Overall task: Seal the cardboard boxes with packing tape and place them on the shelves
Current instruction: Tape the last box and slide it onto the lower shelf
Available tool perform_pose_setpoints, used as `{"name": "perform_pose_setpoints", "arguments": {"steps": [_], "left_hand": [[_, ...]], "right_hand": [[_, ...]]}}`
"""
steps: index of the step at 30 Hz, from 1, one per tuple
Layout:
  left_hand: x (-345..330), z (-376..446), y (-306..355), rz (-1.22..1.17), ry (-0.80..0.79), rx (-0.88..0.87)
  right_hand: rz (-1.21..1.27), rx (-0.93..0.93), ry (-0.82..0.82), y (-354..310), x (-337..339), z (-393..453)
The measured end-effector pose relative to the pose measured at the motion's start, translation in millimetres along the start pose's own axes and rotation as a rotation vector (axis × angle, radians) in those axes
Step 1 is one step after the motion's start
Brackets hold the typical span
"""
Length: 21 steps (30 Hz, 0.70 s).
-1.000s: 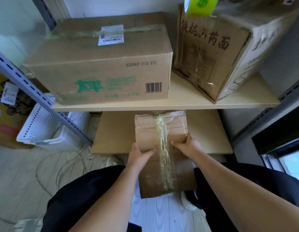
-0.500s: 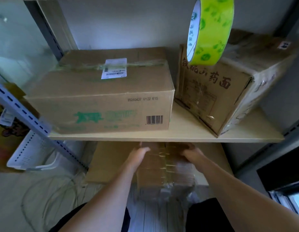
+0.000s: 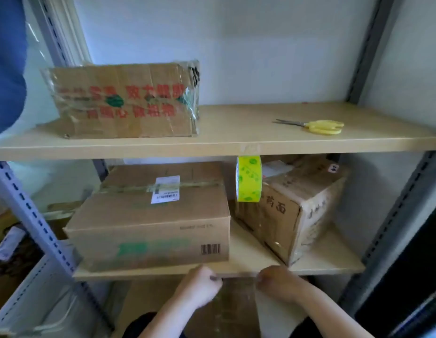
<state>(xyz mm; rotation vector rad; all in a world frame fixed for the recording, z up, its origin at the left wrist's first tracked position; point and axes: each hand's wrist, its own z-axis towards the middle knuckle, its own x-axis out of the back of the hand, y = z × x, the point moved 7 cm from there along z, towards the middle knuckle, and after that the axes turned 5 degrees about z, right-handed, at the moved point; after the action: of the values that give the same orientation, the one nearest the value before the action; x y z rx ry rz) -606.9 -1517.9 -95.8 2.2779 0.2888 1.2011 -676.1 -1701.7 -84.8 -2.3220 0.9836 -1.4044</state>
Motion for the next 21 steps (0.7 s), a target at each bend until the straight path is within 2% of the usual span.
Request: {"name": "perform_pose_setpoints", "arguments": {"steps": [2,4,5,6,7,11,14,19,21], "left_hand": [[57,-34,37,-0.230,0.250,-0.129],[113,-81,83,-0.462,0.509,-0.314],[131,-100,106,-0.536,0.572,-0.394],[141,-112,127,-0.556,0.597,-0.443],[145,-120,146,-0.531,0.591,-0.471],[131,-124,181,-0.548,0.469,-0.523],[128,-131,171,-0.581,0.460,-0.542],[150,-156,176,-0.543,0.437,-0.617],[159,-175,182,-0.516,0.421,-0.671]], "right_hand": [[0.183,0.019,0.182,-21,59,-33],[0.399,0.076,0.502,-47,125,-70],[0.481,0.120,0.663,-60,151,-87],[0.563,0.173,0.756,-77,169,-103],[0.657,0.236,0.762,-98,179,-115],[0.971,0.326,0.457,-146,162,-109],[1.131,0.316,0.457,-146,157,-96],[1.163,0.192,0.255,-168,161,-93],[1.093,0.190,0.261,-174,164,-105]]}}
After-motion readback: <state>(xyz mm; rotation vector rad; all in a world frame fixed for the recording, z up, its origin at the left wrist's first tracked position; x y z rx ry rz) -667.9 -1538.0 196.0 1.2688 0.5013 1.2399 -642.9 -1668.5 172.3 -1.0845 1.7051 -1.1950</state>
